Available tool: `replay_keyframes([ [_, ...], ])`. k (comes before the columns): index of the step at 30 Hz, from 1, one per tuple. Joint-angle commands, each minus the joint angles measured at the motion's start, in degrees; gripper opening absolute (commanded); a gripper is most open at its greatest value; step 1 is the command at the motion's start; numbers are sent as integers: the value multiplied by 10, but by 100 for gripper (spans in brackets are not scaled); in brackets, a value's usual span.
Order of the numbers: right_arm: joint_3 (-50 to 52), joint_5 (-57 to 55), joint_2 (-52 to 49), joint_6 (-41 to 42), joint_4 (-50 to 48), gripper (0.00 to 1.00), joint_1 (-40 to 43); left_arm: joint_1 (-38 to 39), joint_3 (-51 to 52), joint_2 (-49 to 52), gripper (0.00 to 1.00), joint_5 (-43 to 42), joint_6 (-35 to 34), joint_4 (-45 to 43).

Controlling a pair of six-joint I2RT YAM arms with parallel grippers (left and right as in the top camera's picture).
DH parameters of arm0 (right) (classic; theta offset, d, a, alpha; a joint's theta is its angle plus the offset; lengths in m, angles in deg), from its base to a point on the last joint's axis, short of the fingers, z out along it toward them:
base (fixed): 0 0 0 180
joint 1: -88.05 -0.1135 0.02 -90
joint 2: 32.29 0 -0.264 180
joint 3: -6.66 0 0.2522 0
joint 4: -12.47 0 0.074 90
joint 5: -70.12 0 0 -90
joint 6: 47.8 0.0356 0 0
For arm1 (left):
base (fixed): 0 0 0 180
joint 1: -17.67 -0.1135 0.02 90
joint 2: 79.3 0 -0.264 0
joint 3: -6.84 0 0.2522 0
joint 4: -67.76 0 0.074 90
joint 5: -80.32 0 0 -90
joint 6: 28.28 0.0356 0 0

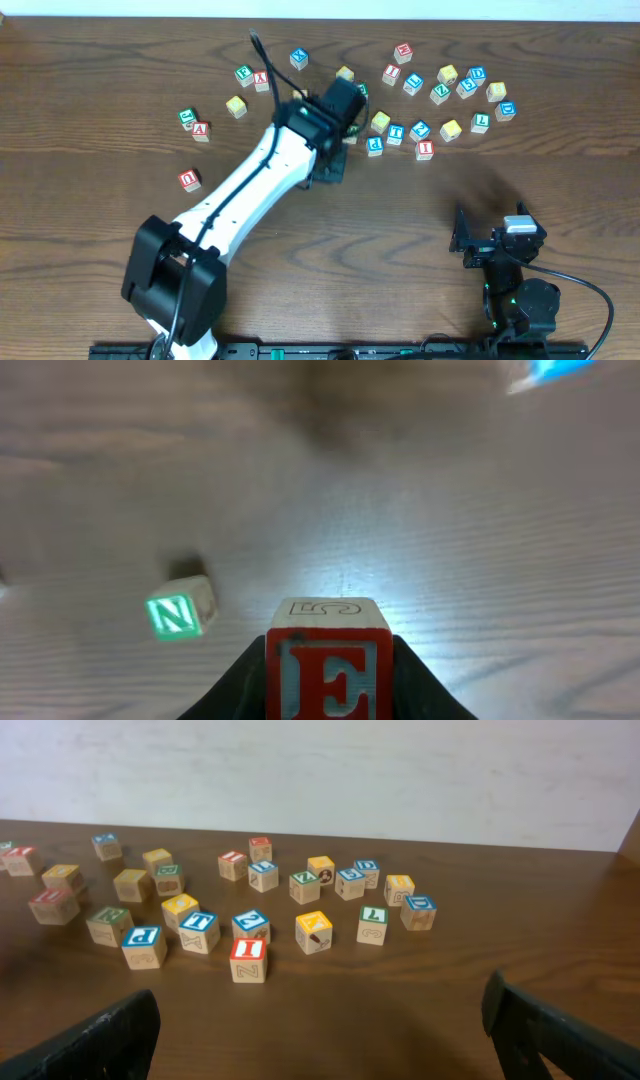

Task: Spell out NEURIPS
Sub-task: 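Carry the red E block to the right of the green N block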

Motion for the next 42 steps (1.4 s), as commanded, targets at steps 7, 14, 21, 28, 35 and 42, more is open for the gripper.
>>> replay_keyframes([
  [7, 0, 2, 2, 10, 3, 99, 3, 12, 116, -36, 13, 3, -38, -83],
  [14, 0, 1, 2, 10, 3, 99, 3, 12, 176, -63, 13, 24, -58, -114],
  [21, 0, 1, 2, 10, 3, 99, 3, 12, 224, -63, 13, 24, -60, -153],
  [28, 0, 1, 2, 10, 3, 99, 3, 11, 269, -63, 13, 25, -67, -214],
  [35, 1, 2, 2, 10, 3, 99, 3, 11, 270, -63, 13, 35, -69, -228],
  [42, 0, 1, 2, 10, 3, 99, 3, 11, 270, -63, 13, 80, -88, -228],
])
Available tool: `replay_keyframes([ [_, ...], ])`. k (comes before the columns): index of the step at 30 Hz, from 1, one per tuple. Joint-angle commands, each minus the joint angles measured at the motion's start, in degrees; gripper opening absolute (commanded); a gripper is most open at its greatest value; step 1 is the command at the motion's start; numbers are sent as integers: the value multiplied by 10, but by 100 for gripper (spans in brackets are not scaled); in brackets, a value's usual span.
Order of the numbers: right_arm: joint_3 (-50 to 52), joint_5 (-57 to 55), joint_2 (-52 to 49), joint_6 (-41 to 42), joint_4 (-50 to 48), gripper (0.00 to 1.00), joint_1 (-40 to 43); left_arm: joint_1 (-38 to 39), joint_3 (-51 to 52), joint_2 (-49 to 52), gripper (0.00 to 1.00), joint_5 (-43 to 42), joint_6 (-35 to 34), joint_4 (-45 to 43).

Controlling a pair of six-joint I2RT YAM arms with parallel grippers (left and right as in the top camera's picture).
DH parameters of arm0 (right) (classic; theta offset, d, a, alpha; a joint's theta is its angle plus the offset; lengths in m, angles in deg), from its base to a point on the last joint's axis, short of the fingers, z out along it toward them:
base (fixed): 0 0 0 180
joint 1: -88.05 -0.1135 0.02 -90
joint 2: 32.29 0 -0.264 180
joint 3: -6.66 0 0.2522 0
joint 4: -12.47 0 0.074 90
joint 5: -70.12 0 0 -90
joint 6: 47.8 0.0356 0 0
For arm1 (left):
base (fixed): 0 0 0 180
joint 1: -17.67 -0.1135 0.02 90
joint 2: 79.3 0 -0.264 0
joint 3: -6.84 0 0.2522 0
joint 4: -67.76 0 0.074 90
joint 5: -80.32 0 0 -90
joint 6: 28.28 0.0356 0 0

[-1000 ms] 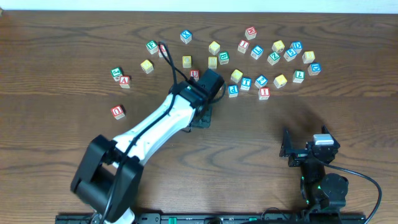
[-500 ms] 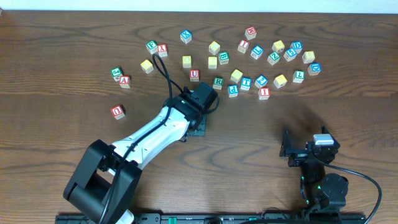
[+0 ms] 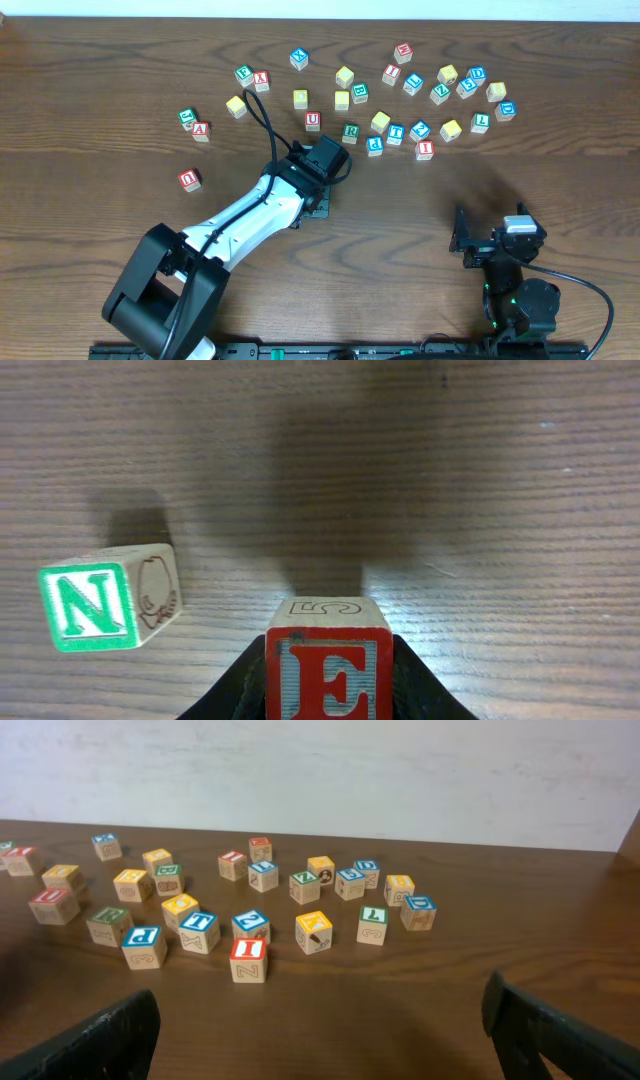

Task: Spell out NEURIPS
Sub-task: 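Carry the red E block to the right of the green N block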

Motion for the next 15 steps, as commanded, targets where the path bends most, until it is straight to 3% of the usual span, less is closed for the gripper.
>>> replay_keyframes([
  [1, 0, 1, 2, 10, 3, 99, 3, -1, 2, -3, 13, 49, -22, 0],
  [15, 0, 1, 2, 10, 3, 99, 3, -16, 34, -3, 13, 56, -34, -36],
])
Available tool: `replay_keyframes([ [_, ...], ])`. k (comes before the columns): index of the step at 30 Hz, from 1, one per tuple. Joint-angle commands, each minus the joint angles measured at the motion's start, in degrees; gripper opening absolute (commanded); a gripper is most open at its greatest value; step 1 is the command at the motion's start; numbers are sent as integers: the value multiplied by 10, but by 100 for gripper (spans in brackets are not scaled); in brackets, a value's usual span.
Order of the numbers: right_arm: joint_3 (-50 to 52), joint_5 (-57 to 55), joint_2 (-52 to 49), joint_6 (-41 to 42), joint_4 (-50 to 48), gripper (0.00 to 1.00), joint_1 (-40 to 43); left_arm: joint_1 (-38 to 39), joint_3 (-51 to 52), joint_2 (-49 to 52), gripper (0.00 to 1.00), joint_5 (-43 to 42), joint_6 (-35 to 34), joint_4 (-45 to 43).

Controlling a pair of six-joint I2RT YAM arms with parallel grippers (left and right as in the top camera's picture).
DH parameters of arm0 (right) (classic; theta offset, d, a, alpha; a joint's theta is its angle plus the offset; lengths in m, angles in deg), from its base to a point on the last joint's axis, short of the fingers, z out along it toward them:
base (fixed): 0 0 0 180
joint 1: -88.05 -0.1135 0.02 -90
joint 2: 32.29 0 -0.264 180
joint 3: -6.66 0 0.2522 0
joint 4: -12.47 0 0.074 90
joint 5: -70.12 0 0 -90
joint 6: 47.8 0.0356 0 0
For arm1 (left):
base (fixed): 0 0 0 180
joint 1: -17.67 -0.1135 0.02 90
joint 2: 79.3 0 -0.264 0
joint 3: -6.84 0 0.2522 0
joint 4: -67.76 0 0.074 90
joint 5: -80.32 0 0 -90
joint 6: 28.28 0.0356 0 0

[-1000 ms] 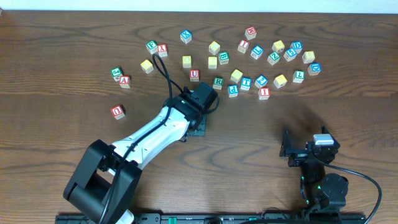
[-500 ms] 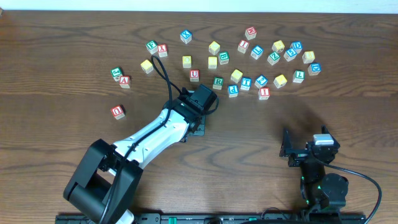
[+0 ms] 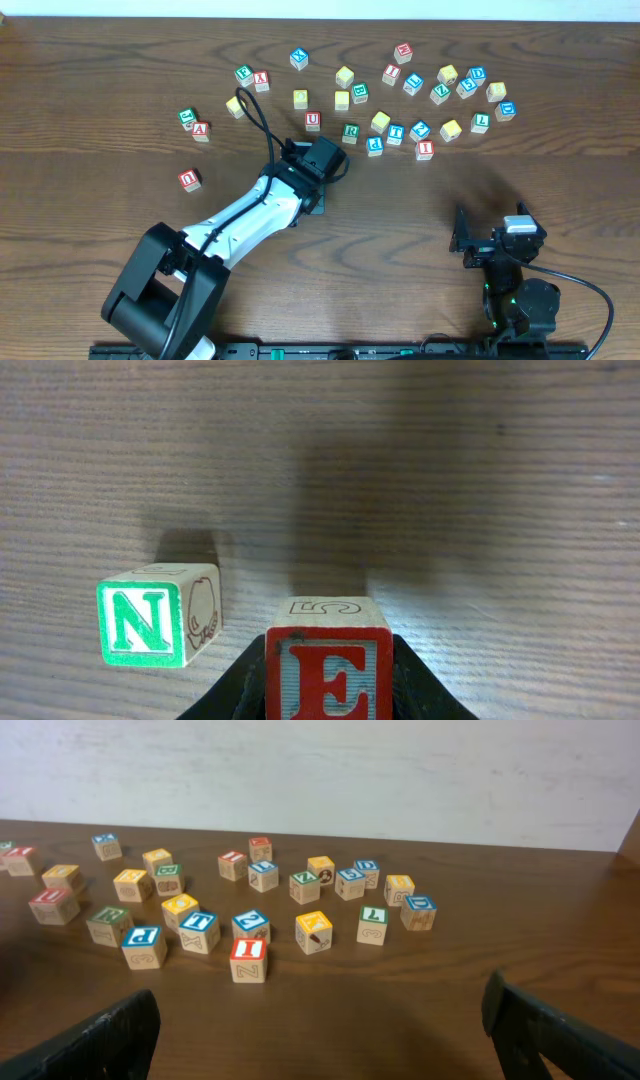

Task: Spell out NEURIPS
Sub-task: 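Carry the red E block to the right of the green N block, then lower the red E block beside the N block and open the left gripper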

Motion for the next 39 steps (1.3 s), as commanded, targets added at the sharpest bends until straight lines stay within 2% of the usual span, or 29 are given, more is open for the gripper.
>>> replay_keyframes([
  [1, 0, 1, 2, 10, 3, 99, 3, -10, 19, -3, 14, 9, -9, -10],
  [39, 1, 1, 2, 10, 3, 99, 3, -29, 54, -2, 15, 3, -9, -48],
])
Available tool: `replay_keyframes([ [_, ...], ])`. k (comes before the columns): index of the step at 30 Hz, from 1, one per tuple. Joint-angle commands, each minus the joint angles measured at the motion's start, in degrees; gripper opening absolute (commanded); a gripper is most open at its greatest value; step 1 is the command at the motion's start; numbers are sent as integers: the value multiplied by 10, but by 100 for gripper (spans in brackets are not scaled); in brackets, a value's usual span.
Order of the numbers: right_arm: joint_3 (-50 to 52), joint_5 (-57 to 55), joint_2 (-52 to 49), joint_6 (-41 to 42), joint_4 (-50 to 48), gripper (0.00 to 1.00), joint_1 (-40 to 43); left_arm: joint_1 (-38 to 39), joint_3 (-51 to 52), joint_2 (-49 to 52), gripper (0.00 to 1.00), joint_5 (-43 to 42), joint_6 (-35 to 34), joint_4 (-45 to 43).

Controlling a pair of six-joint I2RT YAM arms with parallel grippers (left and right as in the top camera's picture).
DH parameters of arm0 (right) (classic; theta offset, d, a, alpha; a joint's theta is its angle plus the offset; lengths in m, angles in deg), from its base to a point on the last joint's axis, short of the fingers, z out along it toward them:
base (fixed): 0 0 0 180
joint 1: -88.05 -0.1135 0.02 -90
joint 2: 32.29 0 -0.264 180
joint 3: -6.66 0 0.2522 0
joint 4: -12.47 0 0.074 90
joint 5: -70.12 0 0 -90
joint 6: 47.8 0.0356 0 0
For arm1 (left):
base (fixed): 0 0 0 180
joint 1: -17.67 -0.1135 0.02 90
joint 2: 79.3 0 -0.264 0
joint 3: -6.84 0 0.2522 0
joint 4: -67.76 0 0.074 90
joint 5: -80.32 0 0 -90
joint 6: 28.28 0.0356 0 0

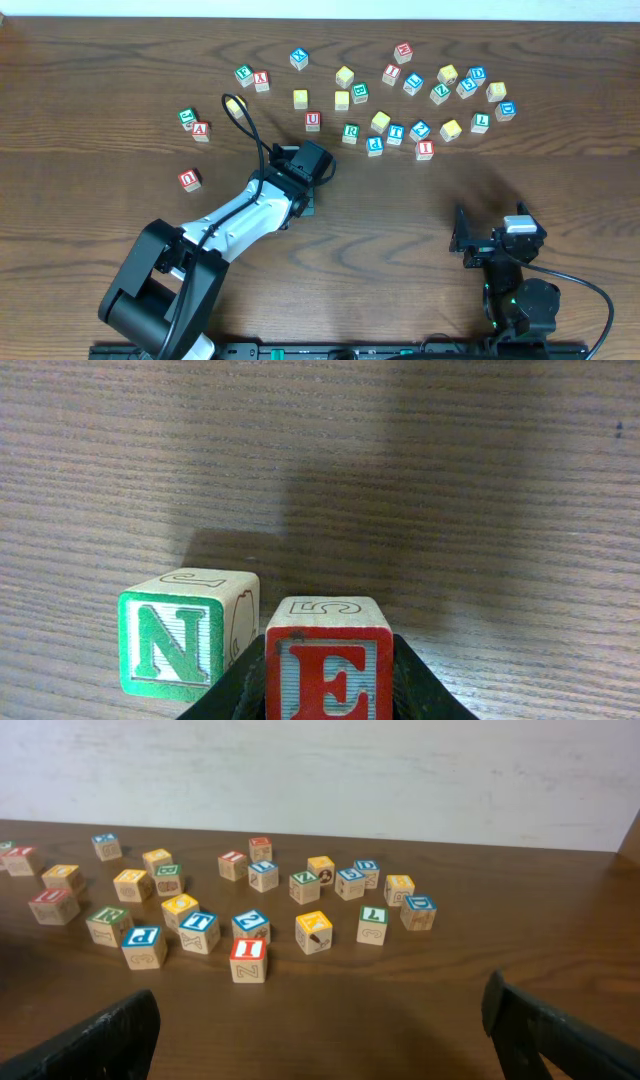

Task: Spell out NEURIPS
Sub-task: 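Lower the red E block beside the N block and open the left gripper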

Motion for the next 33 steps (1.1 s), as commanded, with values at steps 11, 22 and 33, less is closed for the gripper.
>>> replay_keyframes([
  [11, 0, 1, 2, 10, 3, 99, 3, -3, 16, 2, 15, 0, -4, -18],
  [22, 0, 1, 2, 10, 3, 99, 3, -13, 16, 12, 15, -14, 0, -28],
  [33, 0, 1, 2, 10, 3, 99, 3, -13, 16, 13, 15, -14, 2, -28],
])
